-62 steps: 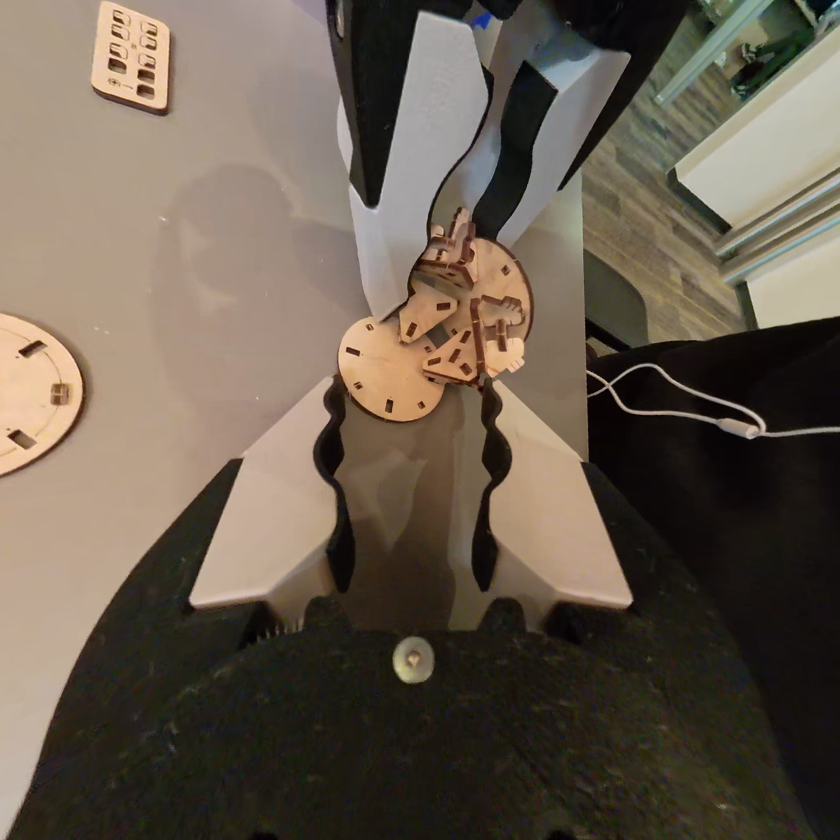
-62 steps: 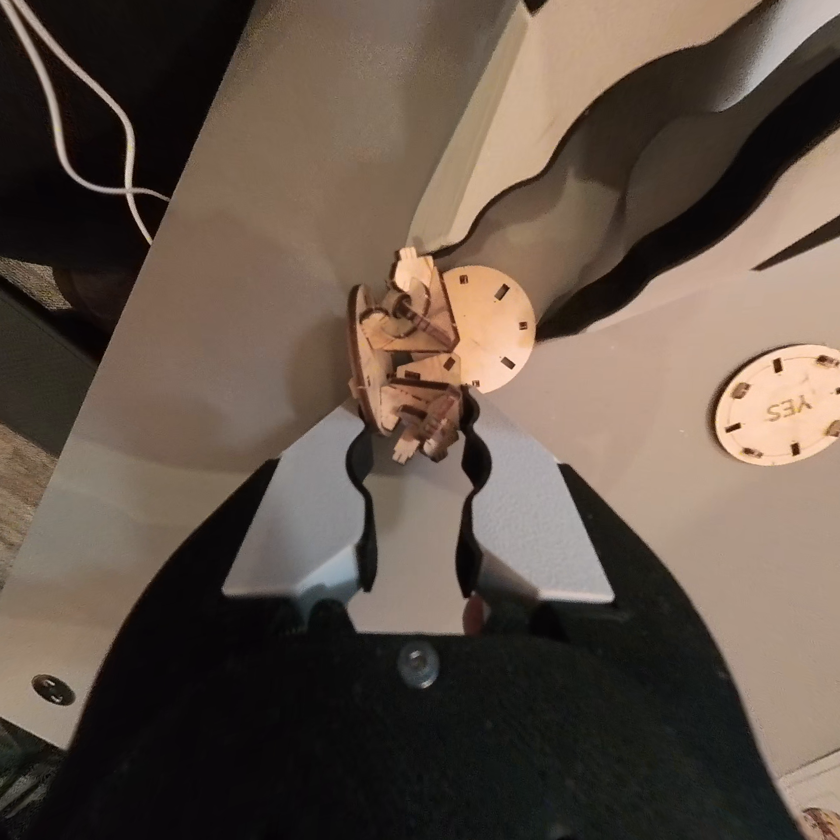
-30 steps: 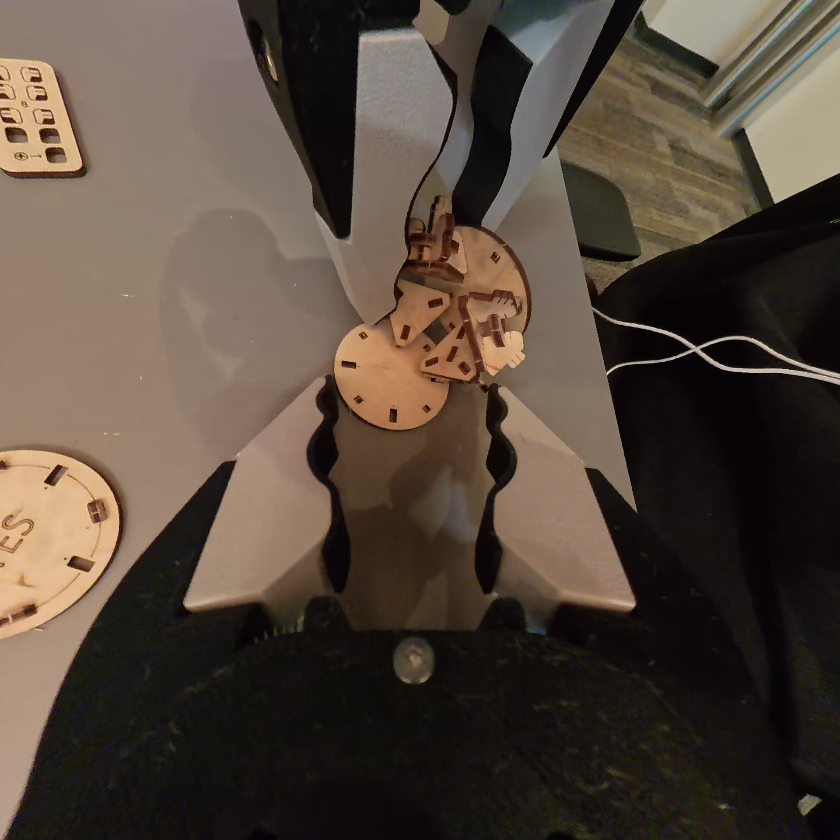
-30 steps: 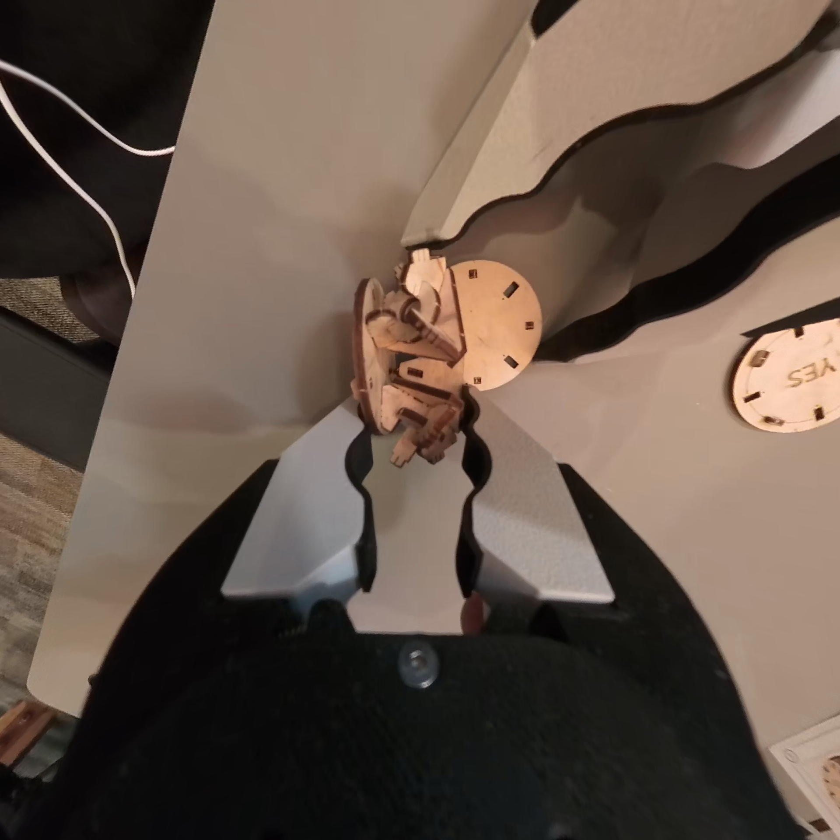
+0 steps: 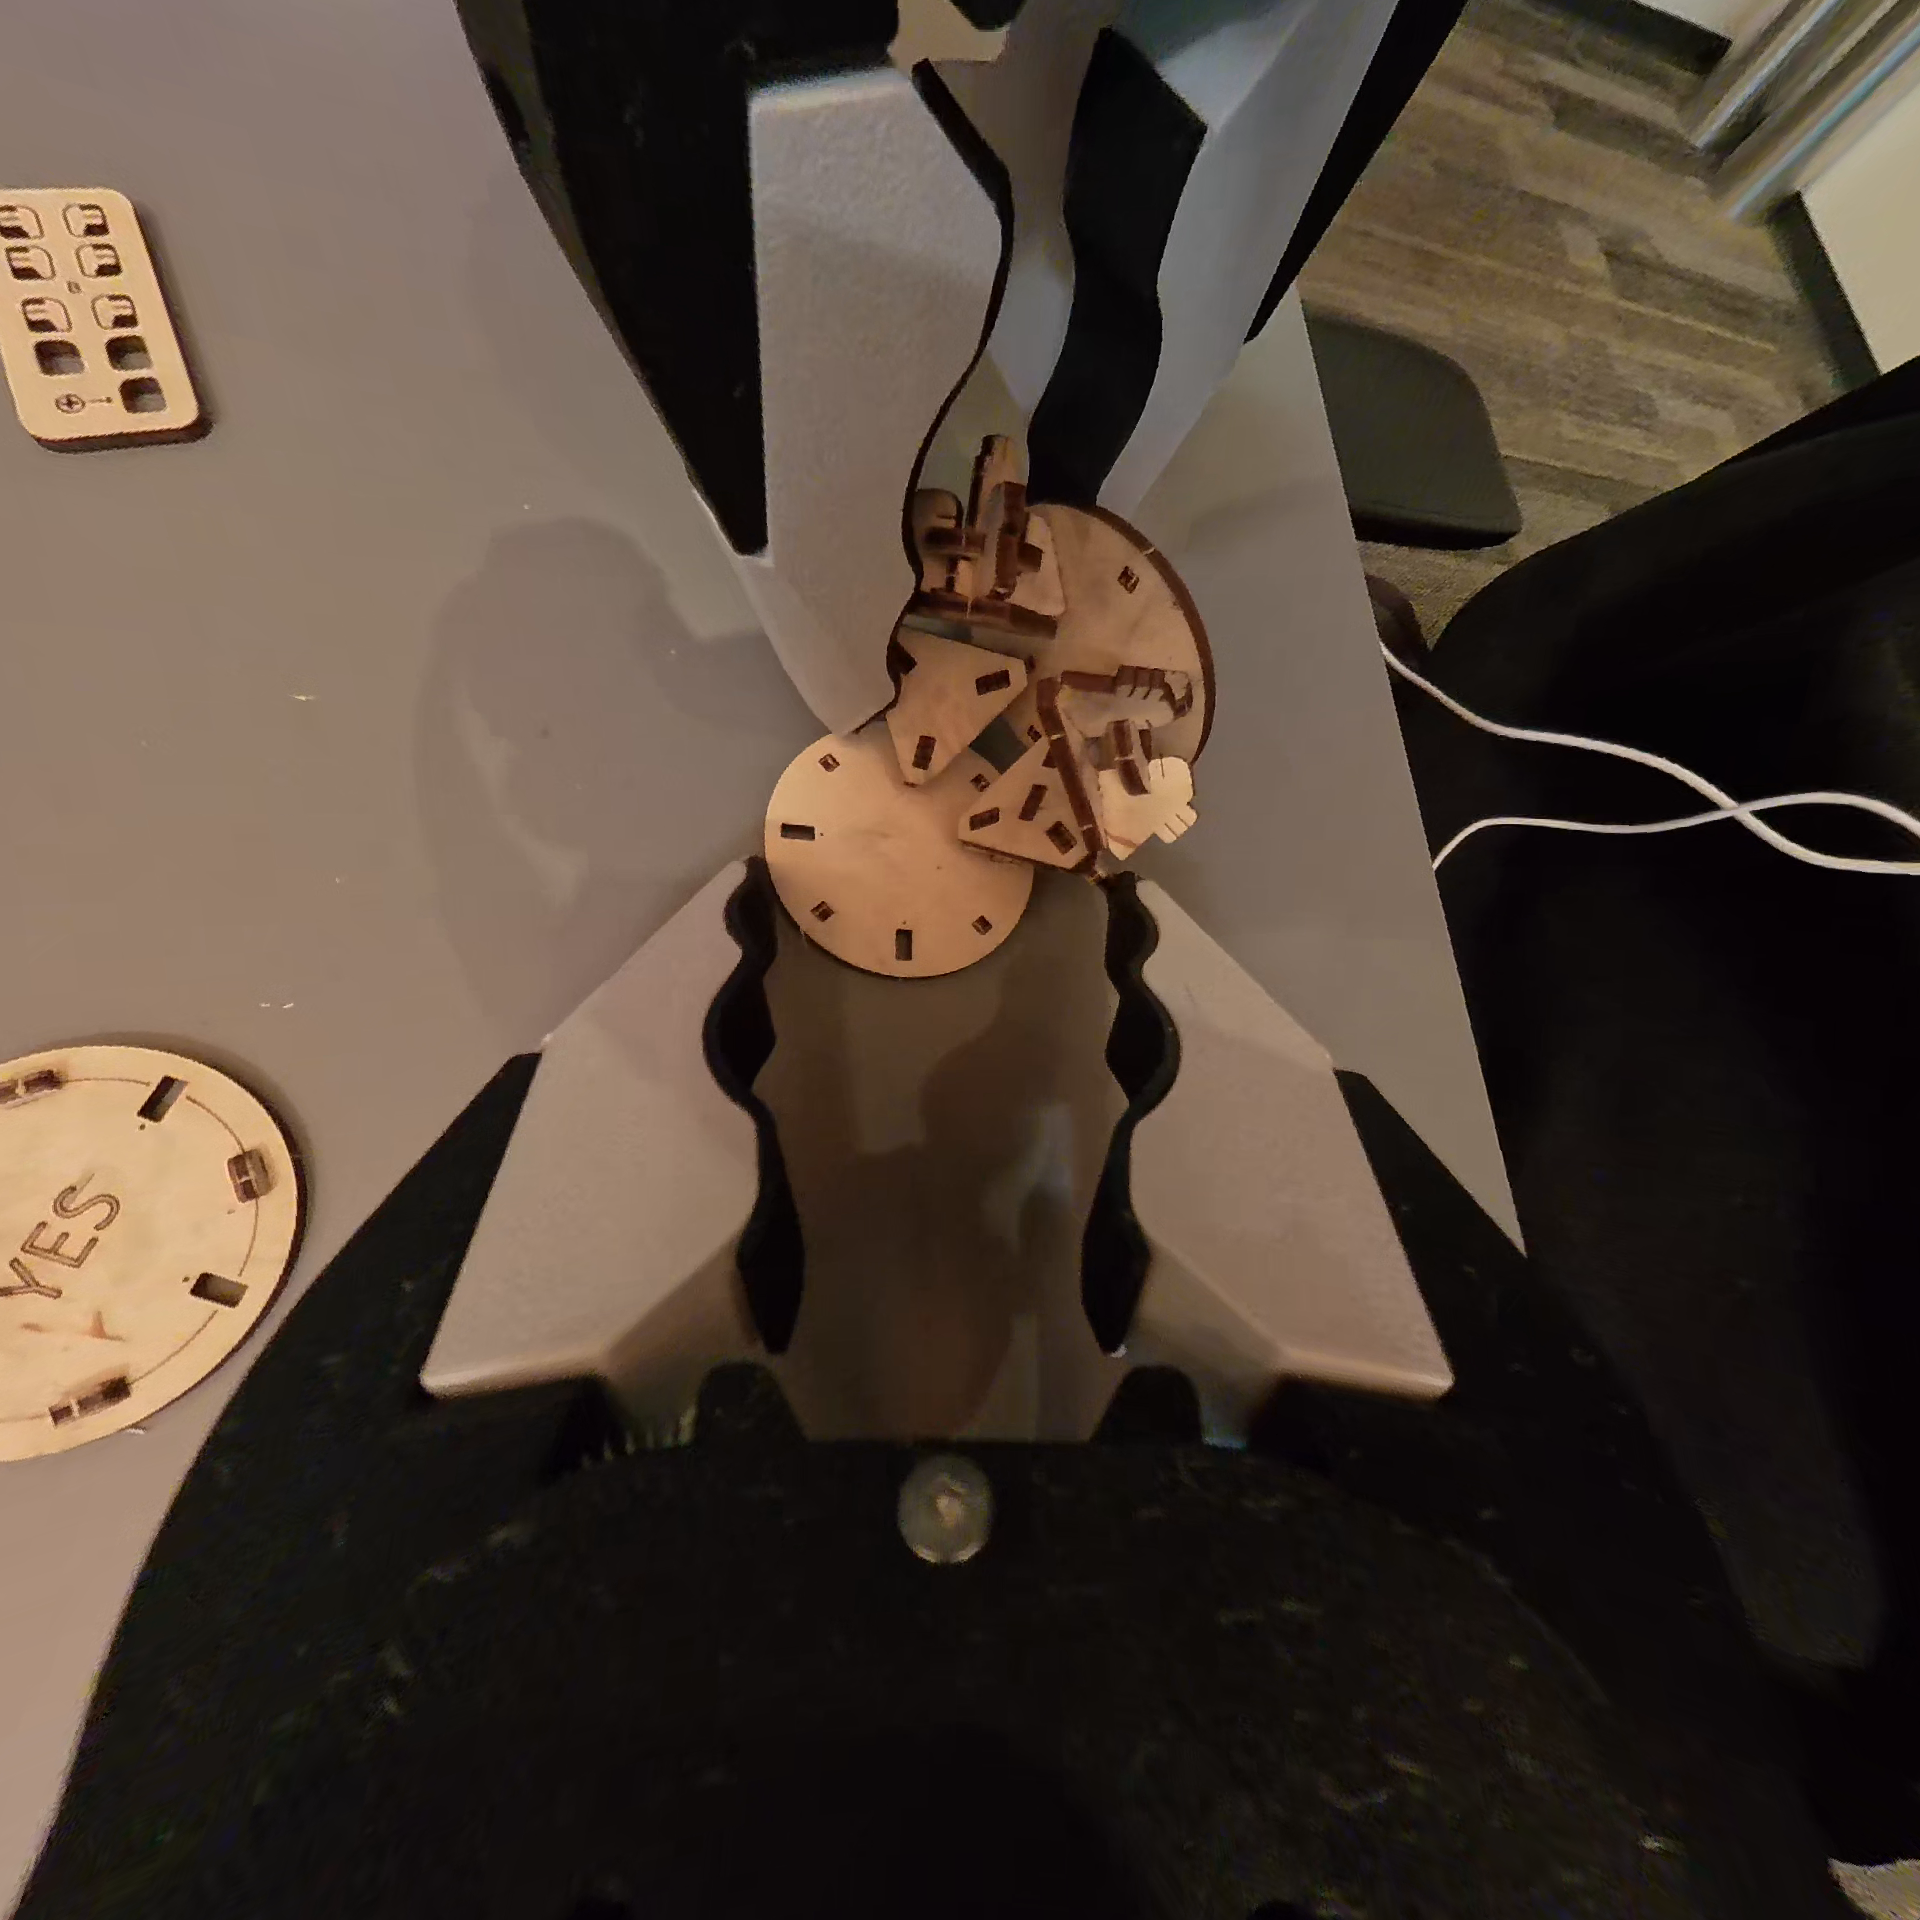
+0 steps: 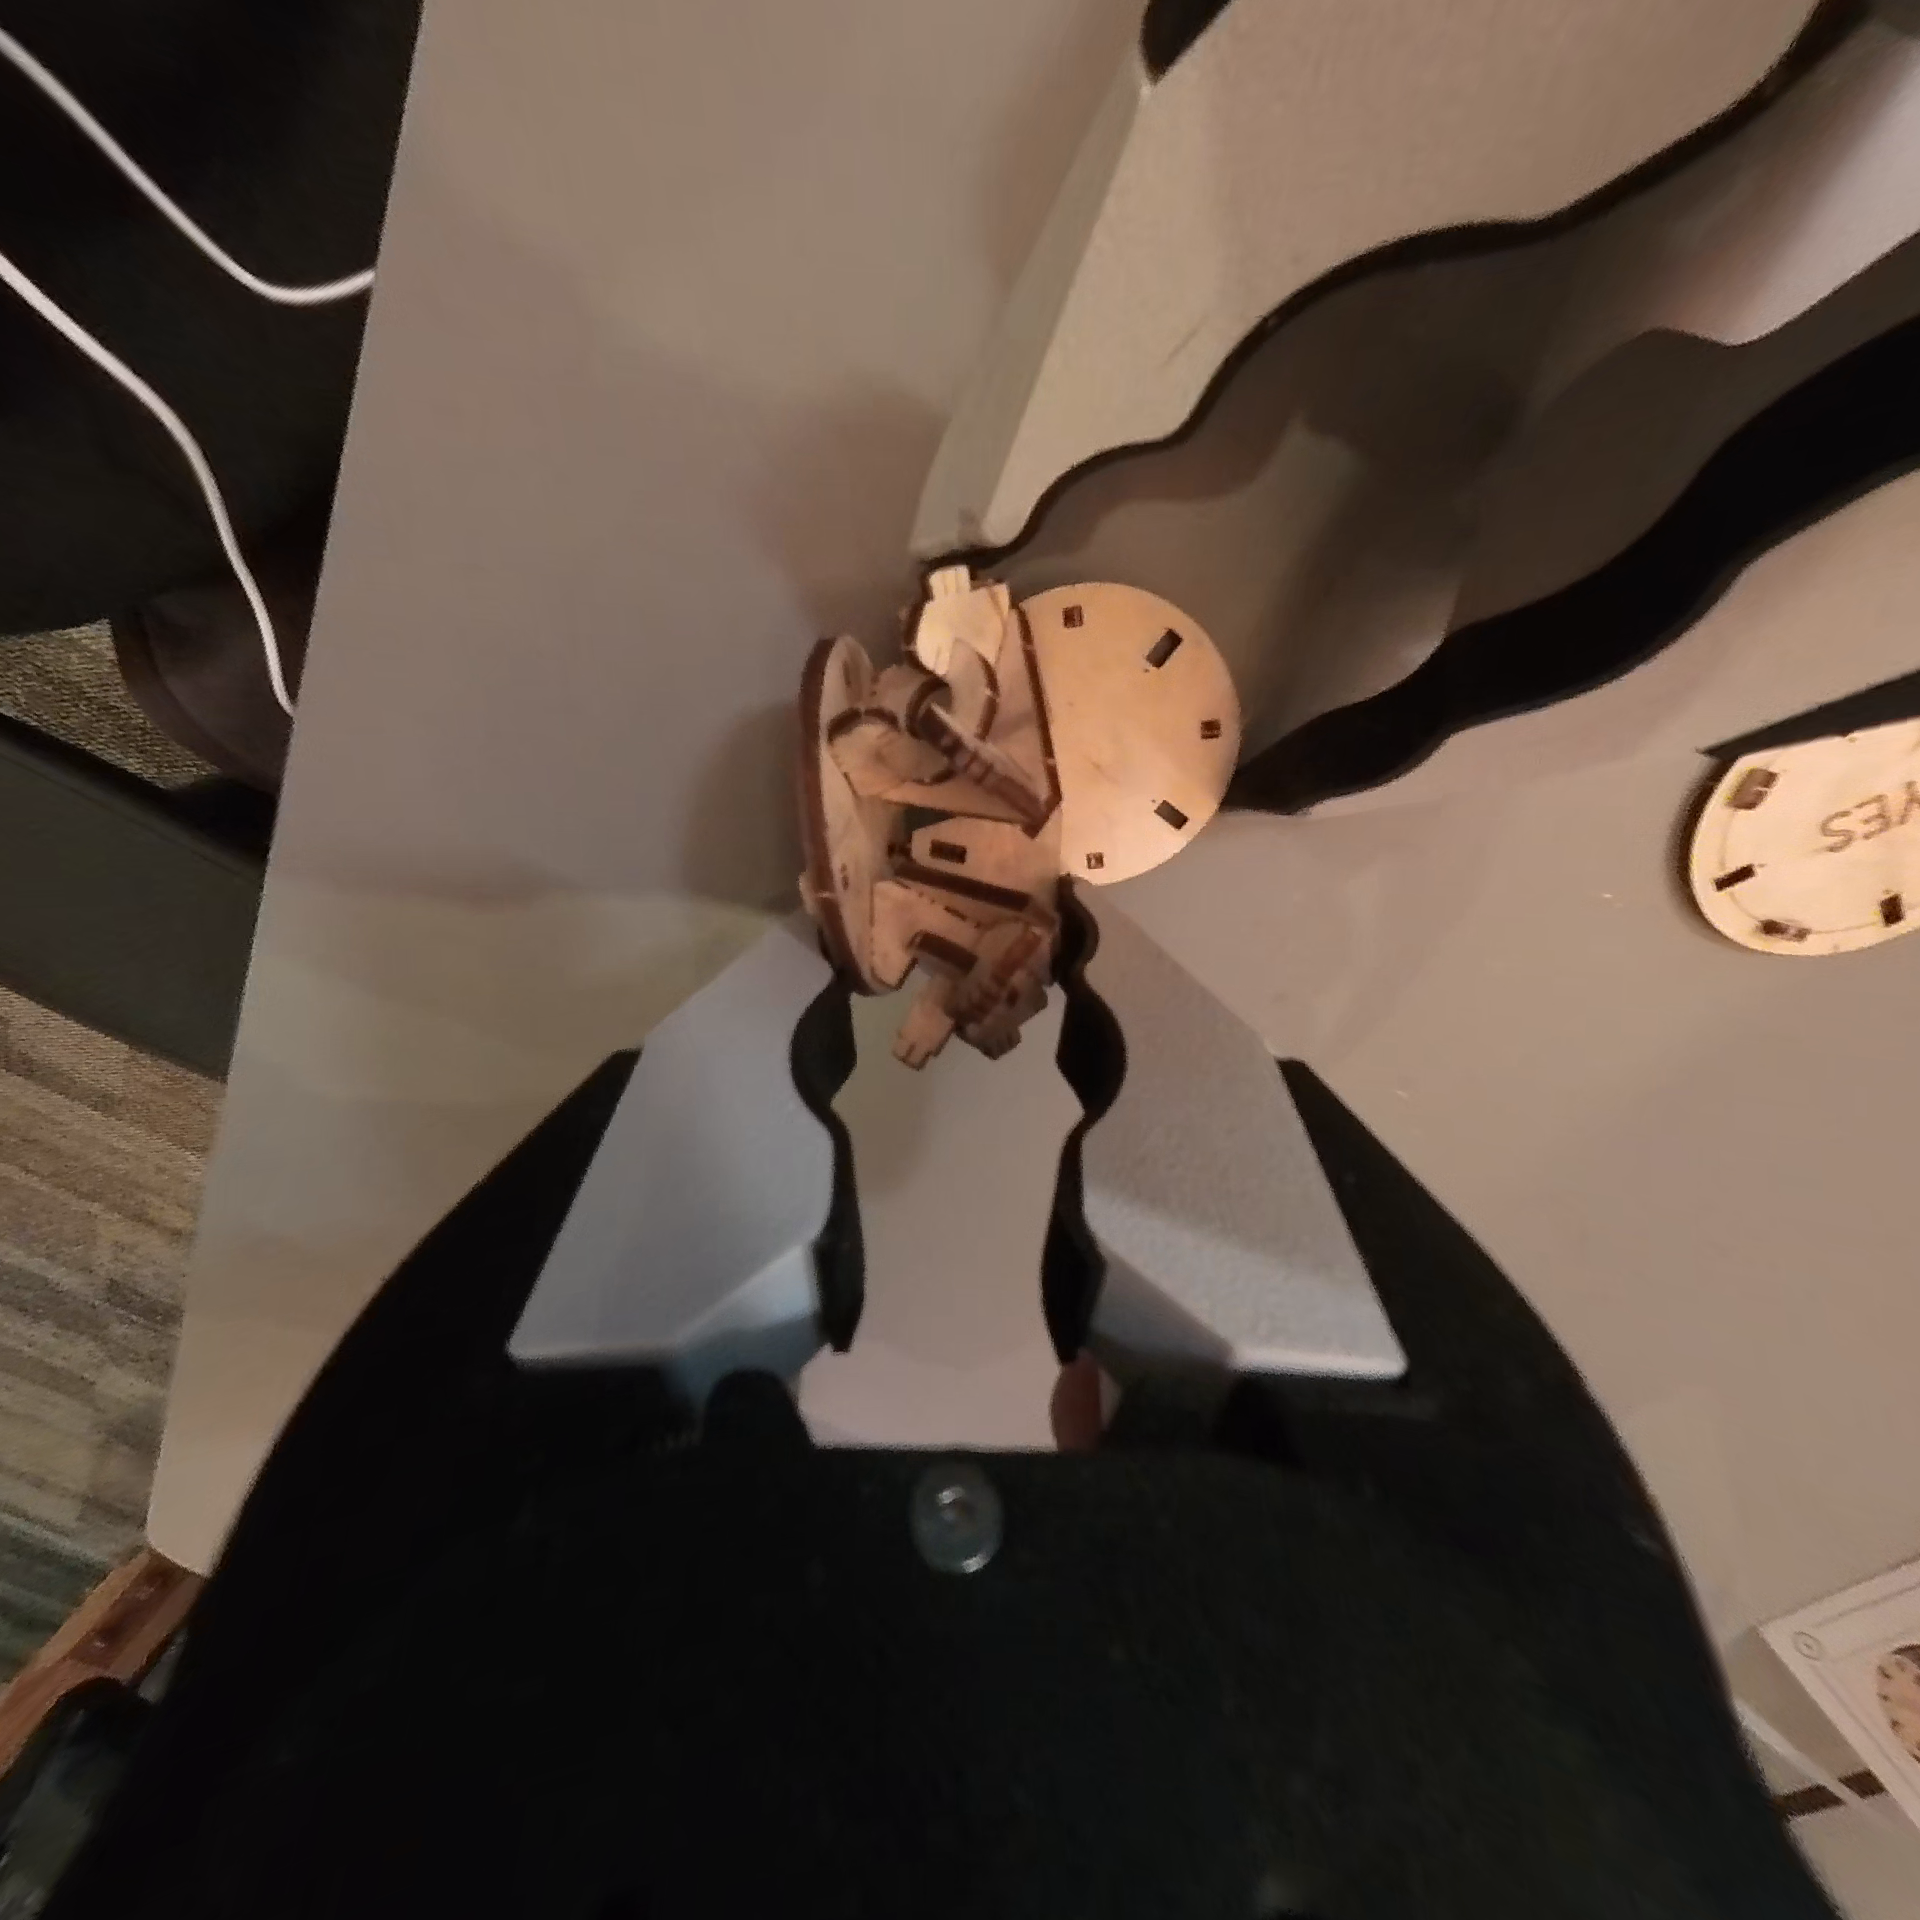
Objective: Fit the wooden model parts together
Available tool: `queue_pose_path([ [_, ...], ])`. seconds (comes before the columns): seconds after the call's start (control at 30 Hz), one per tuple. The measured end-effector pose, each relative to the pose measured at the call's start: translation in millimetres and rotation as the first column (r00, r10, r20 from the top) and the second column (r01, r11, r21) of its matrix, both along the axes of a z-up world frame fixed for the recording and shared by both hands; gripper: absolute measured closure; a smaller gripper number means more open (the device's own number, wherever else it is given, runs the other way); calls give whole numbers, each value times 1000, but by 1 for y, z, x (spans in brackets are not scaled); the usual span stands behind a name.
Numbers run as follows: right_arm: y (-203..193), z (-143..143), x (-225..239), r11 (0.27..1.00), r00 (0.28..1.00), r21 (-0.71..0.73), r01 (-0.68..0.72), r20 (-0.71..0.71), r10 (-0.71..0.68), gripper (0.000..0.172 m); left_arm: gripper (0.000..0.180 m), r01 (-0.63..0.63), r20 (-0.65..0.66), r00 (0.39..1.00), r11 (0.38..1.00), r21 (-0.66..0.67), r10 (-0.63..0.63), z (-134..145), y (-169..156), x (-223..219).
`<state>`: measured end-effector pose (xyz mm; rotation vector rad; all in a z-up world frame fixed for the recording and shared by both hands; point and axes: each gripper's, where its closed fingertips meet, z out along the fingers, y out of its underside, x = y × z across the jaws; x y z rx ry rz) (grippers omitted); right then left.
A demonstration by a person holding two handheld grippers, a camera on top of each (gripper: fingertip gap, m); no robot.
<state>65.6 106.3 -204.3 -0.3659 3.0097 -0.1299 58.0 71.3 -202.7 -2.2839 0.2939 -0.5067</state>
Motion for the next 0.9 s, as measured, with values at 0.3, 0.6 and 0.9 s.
queue_pose_path([
  [0.3,0,0,0,1000,1000,-5,1,-11,-1,137,118,-1,10,1000,1000,-3,1,0,0,0],
  [0.6,0,0,1,1000,1000,14,-15,-15,15,137,119,-41,213,976,999,-21,44,10,-5,-8],
  [0.9,1,0,1,999,1000,30,-14,-22,15,137,125,-68,279,957,997,-32,74,12,-2,-7],
])
